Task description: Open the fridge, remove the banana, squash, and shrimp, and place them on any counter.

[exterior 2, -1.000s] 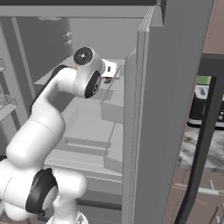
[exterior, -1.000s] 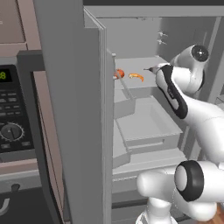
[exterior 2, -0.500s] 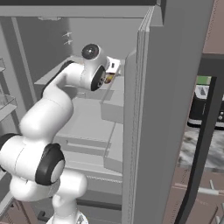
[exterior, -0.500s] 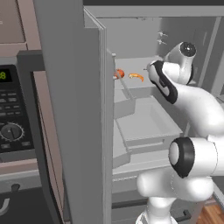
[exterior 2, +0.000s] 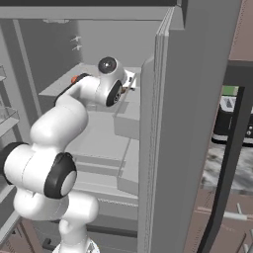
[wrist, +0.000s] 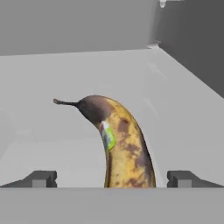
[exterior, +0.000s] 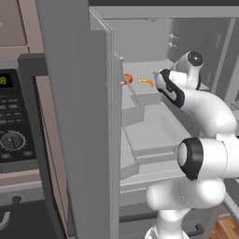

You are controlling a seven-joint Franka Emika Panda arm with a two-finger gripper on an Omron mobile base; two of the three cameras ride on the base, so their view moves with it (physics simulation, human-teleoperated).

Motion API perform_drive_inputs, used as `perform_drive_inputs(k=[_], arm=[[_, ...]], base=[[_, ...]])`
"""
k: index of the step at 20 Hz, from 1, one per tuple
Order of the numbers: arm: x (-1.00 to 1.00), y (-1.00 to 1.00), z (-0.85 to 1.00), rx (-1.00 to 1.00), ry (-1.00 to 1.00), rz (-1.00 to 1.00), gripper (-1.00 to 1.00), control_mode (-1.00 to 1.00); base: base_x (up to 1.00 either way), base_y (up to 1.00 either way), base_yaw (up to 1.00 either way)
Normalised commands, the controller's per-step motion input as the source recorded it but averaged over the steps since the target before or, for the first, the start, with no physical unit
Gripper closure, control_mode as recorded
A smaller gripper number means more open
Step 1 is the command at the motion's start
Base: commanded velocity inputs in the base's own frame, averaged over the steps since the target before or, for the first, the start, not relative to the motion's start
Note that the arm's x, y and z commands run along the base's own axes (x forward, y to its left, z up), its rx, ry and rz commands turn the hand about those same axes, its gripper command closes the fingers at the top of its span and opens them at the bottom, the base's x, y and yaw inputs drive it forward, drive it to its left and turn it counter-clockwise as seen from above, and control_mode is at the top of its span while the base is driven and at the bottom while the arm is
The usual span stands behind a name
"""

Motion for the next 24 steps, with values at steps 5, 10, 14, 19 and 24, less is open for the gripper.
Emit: perform_drive_inputs(k=[5,10,14,19,24], arm=[[0.08,0.0,-0.44,0.06,0.13,0.0,1.0,-1.0],[0.0,0.0,-0.29,0.0,0.08,0.0,1.0,-1.0],[-0.06,0.01,-0.74,-0.07,0.02,0.0,1.0,-1.0],[-0.69,0.0,-0.66,-0.1,-0.08,-0.01,1.0,-1.0],[-0.99,0.05,0.33,-0.04,0.0,0.0,1.0,-1.0]], base=[[0.0,0.0,0.0],[0.0,0.0,0.0],[0.0,0.0,0.0],[0.0,0.0,0.0],[0.0,0.0,0.0]])
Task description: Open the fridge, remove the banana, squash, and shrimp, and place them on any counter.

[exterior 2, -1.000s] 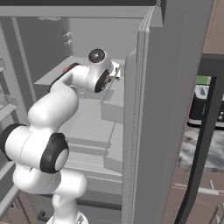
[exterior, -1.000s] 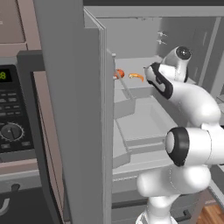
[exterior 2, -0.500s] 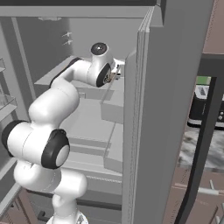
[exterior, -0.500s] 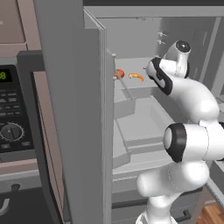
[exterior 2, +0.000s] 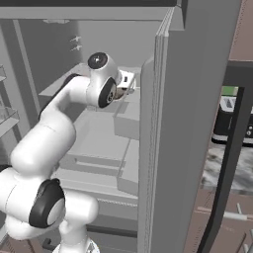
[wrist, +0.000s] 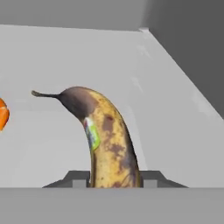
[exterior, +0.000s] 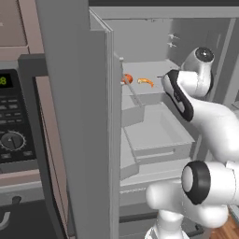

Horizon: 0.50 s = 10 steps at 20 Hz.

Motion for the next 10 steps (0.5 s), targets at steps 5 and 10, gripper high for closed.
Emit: perform_drive_inputs(k=[5,10], arm=[[-1.0,0.2,0.66,0.0,0.06,0.0,1.0,-1.0],[-1.0,0.42,0.59,0.0,0.13,0.0,1.0,-1.0]], base=[[0.0,0.0,0.0],[0.0,0.0,0.0]])
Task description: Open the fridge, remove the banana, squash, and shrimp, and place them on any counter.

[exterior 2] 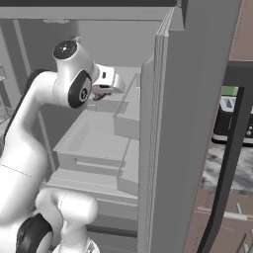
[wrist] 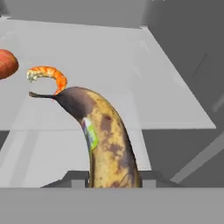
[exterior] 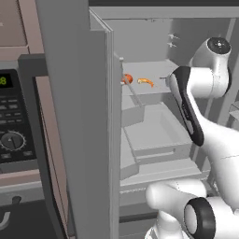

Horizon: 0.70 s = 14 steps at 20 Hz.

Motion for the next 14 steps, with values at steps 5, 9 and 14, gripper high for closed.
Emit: perform_drive_inputs(k=[5,9,14], arm=[[-1.0,0.29,-0.03,0.0,0.03,0.0,1.0,-1.0],[-1.0,0.12,-0.5,0.0,-0.06,0.0,1.0,-1.0],[-1.0,0.0,-0.11,0.0,-0.04,0.0,1.0,-1.0]], base=[[0.0,0.0,0.0],[0.0,0.0,0.0],[0.0,0.0,0.0]])
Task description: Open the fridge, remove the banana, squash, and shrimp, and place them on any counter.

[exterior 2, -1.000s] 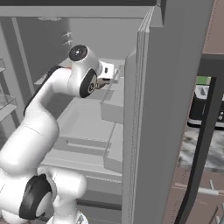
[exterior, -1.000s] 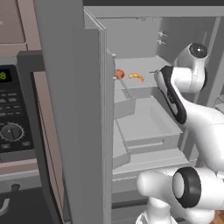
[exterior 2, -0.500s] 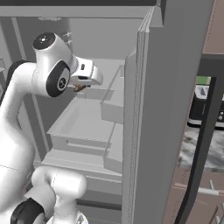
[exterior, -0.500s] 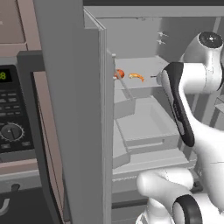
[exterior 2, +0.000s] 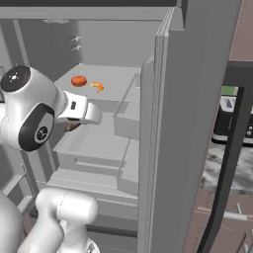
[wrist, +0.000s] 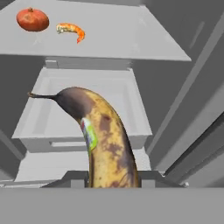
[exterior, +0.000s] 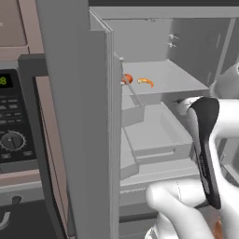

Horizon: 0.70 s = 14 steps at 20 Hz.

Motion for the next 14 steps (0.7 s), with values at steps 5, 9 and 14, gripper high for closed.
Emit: perform_drive_inputs(k=[5,9,14], arm=[[-0.7,0.0,0.12,0.0,0.0,0.0,1.0,-1.0],[-0.01,0.0,0.02,0.0,0.0,0.02,1.0,-1.0],[0.0,0.0,0.0,0.0,0.0,0.0,1.0,-1.0]], base=[[0.0,0.0,0.0],[0.0,0.0,0.0],[0.0,0.0,0.0]])
